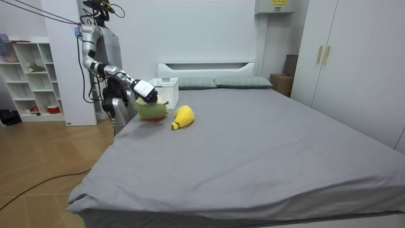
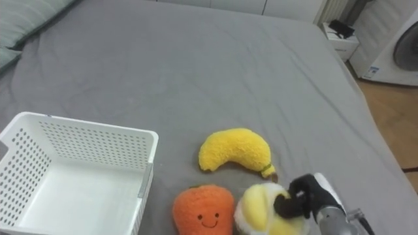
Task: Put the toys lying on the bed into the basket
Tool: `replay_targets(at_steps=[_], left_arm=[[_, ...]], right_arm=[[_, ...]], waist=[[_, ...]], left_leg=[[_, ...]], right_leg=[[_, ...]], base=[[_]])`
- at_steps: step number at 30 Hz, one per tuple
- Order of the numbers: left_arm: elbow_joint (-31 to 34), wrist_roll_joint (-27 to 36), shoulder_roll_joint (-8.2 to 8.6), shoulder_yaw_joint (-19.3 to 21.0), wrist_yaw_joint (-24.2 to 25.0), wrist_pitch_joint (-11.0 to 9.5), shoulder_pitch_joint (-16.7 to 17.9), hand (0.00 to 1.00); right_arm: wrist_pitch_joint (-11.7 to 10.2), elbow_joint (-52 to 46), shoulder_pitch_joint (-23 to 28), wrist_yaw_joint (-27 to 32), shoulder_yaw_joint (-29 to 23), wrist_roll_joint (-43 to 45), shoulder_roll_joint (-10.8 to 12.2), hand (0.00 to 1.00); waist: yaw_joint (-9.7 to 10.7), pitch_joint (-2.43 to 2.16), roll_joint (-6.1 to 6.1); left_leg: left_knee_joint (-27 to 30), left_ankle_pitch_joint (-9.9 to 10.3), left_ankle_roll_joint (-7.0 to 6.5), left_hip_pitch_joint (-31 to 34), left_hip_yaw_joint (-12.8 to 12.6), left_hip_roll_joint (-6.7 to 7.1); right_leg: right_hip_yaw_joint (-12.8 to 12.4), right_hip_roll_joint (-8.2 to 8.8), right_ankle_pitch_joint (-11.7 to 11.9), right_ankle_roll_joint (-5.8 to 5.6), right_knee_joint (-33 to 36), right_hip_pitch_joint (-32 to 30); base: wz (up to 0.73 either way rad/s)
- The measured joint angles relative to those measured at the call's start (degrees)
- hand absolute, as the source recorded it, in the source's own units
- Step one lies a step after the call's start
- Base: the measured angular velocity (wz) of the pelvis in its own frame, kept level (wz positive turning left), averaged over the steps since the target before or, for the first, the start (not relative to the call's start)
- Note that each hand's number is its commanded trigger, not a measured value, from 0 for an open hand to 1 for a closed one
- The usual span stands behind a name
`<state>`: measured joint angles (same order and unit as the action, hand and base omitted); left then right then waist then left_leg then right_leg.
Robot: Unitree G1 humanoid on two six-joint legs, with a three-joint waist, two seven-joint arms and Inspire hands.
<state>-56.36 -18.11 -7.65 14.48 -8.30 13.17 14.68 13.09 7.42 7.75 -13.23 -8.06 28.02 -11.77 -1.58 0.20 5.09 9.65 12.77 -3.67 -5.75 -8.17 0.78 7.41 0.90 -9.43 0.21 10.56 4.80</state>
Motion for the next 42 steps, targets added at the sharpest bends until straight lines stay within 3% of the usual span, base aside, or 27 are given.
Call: replay_targets(at_steps=[4,10,17,23,30,38,40,42], left_arm=[[-0.5,0.1,0.17,0.0,0.1,-0.6,-0.4,0.00],[-1.1,-0.1,0.12,0.1,0.0,-2.0,-0.8,0.00],[-1.2,0.0,0.10,0.0,0.0,-2.2,-1.1,0.00],[-1.6,-0.1,0.12,-0.1,-0.2,-1.9,-1.4,0.00],[-1.6,0.5,0.31,-3.0,-0.1,-1.9,-3.5,0.00],[-1.6,0.5,-0.08,-4.8,-0.1,-2.1,-5.6,0.00],[-1.6,0.5,-0.14,-4.7,-0.1,-2.0,-6.0,0.00],[-1.6,0.5,-0.14,-4.7,-0.2,-1.9,-6.0,0.00]], right_arm=[[0.7,-8.3,-1.8,-2.0,-0.1,-1.2,-0.5,1.00],[0.7,-13.3,-4.5,-3.7,0.1,-0.8,-0.5,1.00],[0.8,-15.1,-6.7,-4.6,0.5,-0.6,-0.6,1.00],[2.5,-15.2,-12.0,-5.8,4.6,-0.2,-0.6,1.00],[3.2,-15.1,-15.6,-8.7,11.4,-0.2,-0.3,1.00],[3.6,-15.1,-18.8,-10.8,16.1,-1.4,-0.1,1.00],[4.1,-14.9,-19.9,-10.8,17.1,-2.7,-0.1,1.00],[4.2,-14.8,-21.0,-10.8,18.5,-2.8,-0.2,1.00]], waist=[[-0.1,0.02,-0.05],[-1.1,-0.22,0.01],[-3.2,-0.44,0.16],[-3.7,-0.47,0.23],[-6.6,0.01,0.20],[-9.7,0.11,1.48],[-11.4,0.27,1.98],[-11.8,0.46,2.09]], left_leg=[[0.0,0.0,0.00,0.1,-0.1,-0.01],[0.0,0.0,0.00,0.2,-0.1,-0.01],[0.0,0.0,-0.01,0.1,-0.2,-0.01],[0.1,0.0,-0.01,0.3,0.5,0.02],[0.2,-0.1,-0.09,0.8,1.2,0.18],[0.8,-0.6,-0.26,3.0,3.7,0.77],[0.8,-0.7,-0.25,3.2,3.9,0.85],[0.9,-0.7,-0.23,3.4,4.2,0.86]], right_leg=[[-0.1,-0.02,0.0,0.00,0.0,-0.1],[0.1,0.01,0.0,0.00,0.0,-0.2],[0.2,0.07,0.0,0.00,0.1,-0.2],[0.9,0.16,0.0,0.00,0.0,0.1],[2.5,0.43,0.0,0.00,-0.1,0.0],[5.3,1.02,0.0,-0.02,-0.3,-0.9],[5.4,1.04,0.0,-0.06,-0.7,-0.9],[5.6,1.02,0.0,-0.06,-0.8,-0.9]], base=[[0.00],[0.00],[0.00],[0.05],[0.08],[0.15],[0.05],[0.06]])
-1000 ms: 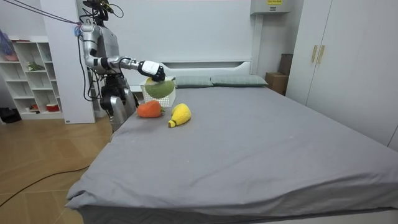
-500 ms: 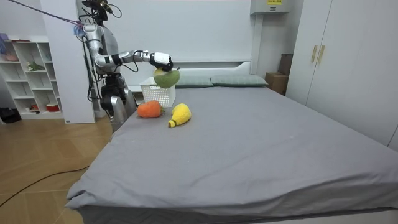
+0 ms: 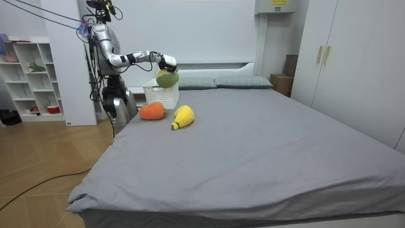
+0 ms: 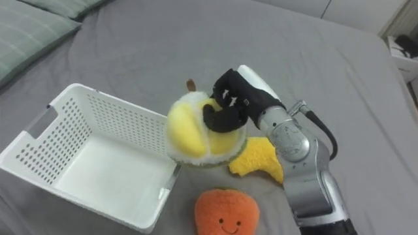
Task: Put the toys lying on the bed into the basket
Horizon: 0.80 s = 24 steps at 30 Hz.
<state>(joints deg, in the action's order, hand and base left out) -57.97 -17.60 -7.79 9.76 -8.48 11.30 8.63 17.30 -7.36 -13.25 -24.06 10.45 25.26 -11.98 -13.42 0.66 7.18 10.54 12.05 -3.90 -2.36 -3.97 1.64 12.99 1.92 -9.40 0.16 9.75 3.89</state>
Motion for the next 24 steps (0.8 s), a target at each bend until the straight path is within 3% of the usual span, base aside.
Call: replay_targets(at_steps=[10,11,12,13,14,24], left_arm=[[1.7,-0.6,-0.24,0.1,0.7,1.2,-0.4,0.00],[1.8,-0.6,-0.24,0.1,0.7,1.2,-0.4,0.00],[1.9,-0.6,-0.28,0.1,0.7,1.2,-0.4,0.00],[1.9,-0.6,-0.41,0.0,0.7,1.3,-0.4,0.00],[1.9,-0.6,-0.46,0.0,0.7,1.3,-0.4,0.00],[1.8,-0.5,-0.64,-1.5,-0.2,1.3,-0.8,0.00]], right_arm=[[1.1,2.1,-3.8,-0.1,2.4,5.2,1.1,0.98],[1.1,2.1,-3.8,-0.2,2.5,5.8,1.3,0.58],[1.1,2.1,-3.8,-0.2,3.0,6.7,1.6,0.58],[1.2,2.1,-3.8,-0.1,3.8,7.0,1.7,0.11],[1.3,2.1,-3.8,-0.1,4.2,7.1,1.7,0.00],[1.0,2.3,-3.8,1.3,5.7,6.3,4.5,0.00]], waist=[[-2.8,0.00,0.25],[-2.9,0.00,0.25],[-3.1,0.00,0.25],[-3.2,0.00,0.26],[-3.2,0.00,0.25],[-4.2,0.16,0.00]], left_leg=[[0.2,-0.2,0.07,1.1,1.5,0.16],[0.2,-0.2,0.08,1.2,1.6,0.16],[0.3,-0.2,0.12,1.3,1.6,0.17],[0.6,-0.2,0.14,1.2,1.6,0.16],[0.7,-0.2,0.14,1.2,1.6,0.16],[1.1,-0.3,0.11,2.0,2.7,0.33]], right_leg=[[1.5,0.11,0.0,-0.01,-0.2,-0.3],[1.5,0.11,0.0,0.00,-0.2,-0.4],[1.6,0.10,0.0,0.02,-0.2,-0.5],[1.6,0.08,0.0,0.04,-0.2,-0.5],[1.6,0.07,0.0,0.04,-0.2,-0.5],[2.8,0.31,0.1,0.08,-0.2,-0.5]], base=[[0.07],[0.05],[0.00],[0.00],[0.00],[0.06]])
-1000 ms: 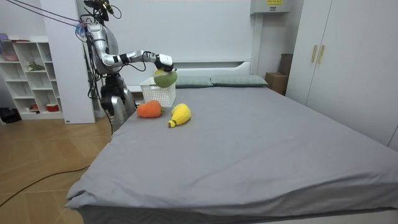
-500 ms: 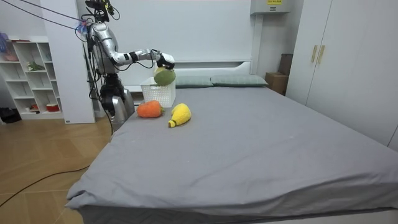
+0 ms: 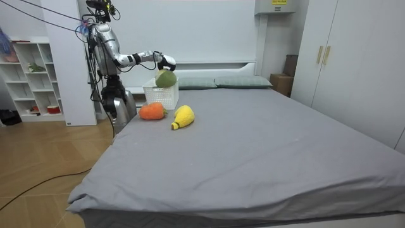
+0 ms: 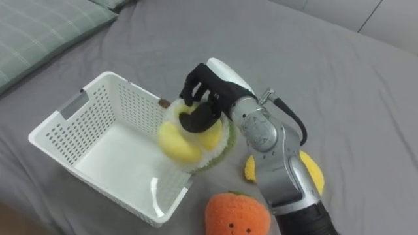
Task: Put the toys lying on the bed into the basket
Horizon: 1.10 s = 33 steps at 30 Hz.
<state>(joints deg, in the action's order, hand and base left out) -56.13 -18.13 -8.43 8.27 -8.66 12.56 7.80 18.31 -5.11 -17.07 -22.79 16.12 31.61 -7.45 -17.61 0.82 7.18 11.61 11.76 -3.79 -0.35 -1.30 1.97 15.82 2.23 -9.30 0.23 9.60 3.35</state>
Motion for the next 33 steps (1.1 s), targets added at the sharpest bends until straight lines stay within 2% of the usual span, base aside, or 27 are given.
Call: replay_targets(at_steps=[26,29,33], left_arm=[[0.0,0.0,0.02,-0.3,-1.1,0.0,0.3,0.00],[0.0,0.0,0.05,-0.2,-0.7,0.0,0.3,0.00],[0.0,0.0,0.11,-1.0,-0.8,-0.6,0.1,0.00]], right_arm=[[-2.2,2.3,0.0,4.9,1.0,-3.1,-0.1,0.00],[-2.4,2.6,0.1,6.3,0.9,-6.1,-0.1,0.00],[-3.0,2.6,0.2,8.2,0.9,-15.1,-0.1,0.00]], waist=[[0.2,0.09,-0.12],[0.3,0.12,-0.20],[0.7,0.33,-0.77]], left_leg=[[0.1,-0.1,-0.13,0.8,0.3,0.19],[0.1,-0.2,-0.18,0.5,0.3,0.22],[0.0,-0.2,-0.22,0.3,0.1,0.26]], right_leg=[[0.6,0.21,0.0,-0.06,0.0,-0.3],[0.6,0.27,0.0,-0.07,0.0,-0.2],[0.1,0.29,0.1,-0.12,0.0,0.0]], base=[[0.00],[0.00],[-0.03]])
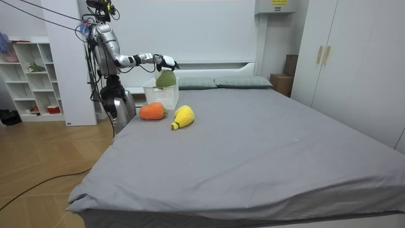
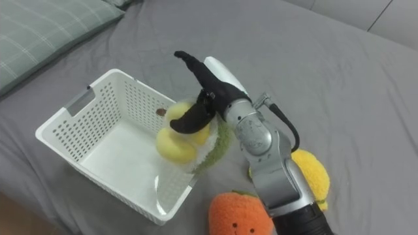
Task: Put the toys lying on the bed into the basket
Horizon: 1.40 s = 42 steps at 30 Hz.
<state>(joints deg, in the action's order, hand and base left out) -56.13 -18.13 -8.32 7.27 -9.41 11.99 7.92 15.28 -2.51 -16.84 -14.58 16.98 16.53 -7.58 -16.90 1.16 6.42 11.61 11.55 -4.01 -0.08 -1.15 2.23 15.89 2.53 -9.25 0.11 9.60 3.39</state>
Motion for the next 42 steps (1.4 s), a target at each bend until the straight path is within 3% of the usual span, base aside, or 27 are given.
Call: replay_targets(at_steps=[10,18,26,30,35,39,42], left_arm=[[0.0,0.0,-0.03,-0.9,0.0,-1.4,0.0,0.00],[-1.5,0.0,-0.02,-0.8,0.1,-2.5,0.5,0.00],[-2.1,-0.1,0.06,-0.5,0.1,-2.8,0.7,0.00],[-3.3,-0.1,0.00,-0.4,0.3,-2.8,1.0,0.00],[-3.5,-0.1,0.17,1.2,1.2,-2.8,2.0,0.00],[-3.7,0.0,0.42,2.9,1.1,-2.8,3.0,0.00],[-3.7,0.0,0.57,3.8,0.7,-2.8,4.5,0.00]], right_arm=[[-3.0,-3.2,0.0,4.2,0.0,-13.6,0.0,0.00],[-4.3,-3.2,0.0,4.7,-0.1,-16.7,-0.1,0.00],[-5.8,-3.2,1.2,6.2,-0.1,-18.0,-0.1,0.00],[-5.9,-3.2,1.4,7.2,-0.2,-18.3,-0.3,0.00],[-7.2,-3.1,6.6,9.6,-0.8,-16.1,-2.0,0.00],[-7.1,-1.9,11.1,11.1,-5.1,-10.9,-2.7,0.00],[-7.1,-0.8,12.6,13.8,-7.4,-9.6,-5.1,0.00]], waist=[[0.8,-0.80,-2.08],[0.9,-1.34,-1.44],[1.2,-1.20,-0.70],[2.6,-1.22,-0.53],[4.1,-1.16,-0.51],[6.1,-0.95,-0.66],[7.3,-0.96,-0.59]], left_leg=[[-0.5,-0.5,-0.09,-0.5,-0.1,0.18],[-1.0,-0.7,-0.11,-0.7,-0.1,0.26],[-1.3,-0.7,-0.12,-1.1,0.1,0.34],[-1.3,-0.7,-0.16,-1.3,0.1,0.39],[-1.4,-0.7,-0.28,-1.7,0.0,0.42],[-1.2,-0.7,-0.32,-1.9,-0.2,0.45],[-1.9,-0.7,-0.32,-2.5,-0.9,0.34]], right_leg=[[0.0,0.14,0.0,-0.04,0.0,-0.2],[0.0,0.23,0.0,-0.05,0.0,-0.2],[0.0,0.25,0.1,-0.17,-0.3,0.7],[0.0,0.28,0.2,-0.27,-0.3,0.9],[-0.1,0.23,0.4,-0.48,-1.0,1.5],[-0.2,0.26,0.4,-0.49,-0.9,1.6],[-1.1,0.13,0.4,-0.48,-0.9,1.6]], base=[[-0.01],[0.00],[0.00],[0.00],[0.00],[-0.01],[-0.14]])
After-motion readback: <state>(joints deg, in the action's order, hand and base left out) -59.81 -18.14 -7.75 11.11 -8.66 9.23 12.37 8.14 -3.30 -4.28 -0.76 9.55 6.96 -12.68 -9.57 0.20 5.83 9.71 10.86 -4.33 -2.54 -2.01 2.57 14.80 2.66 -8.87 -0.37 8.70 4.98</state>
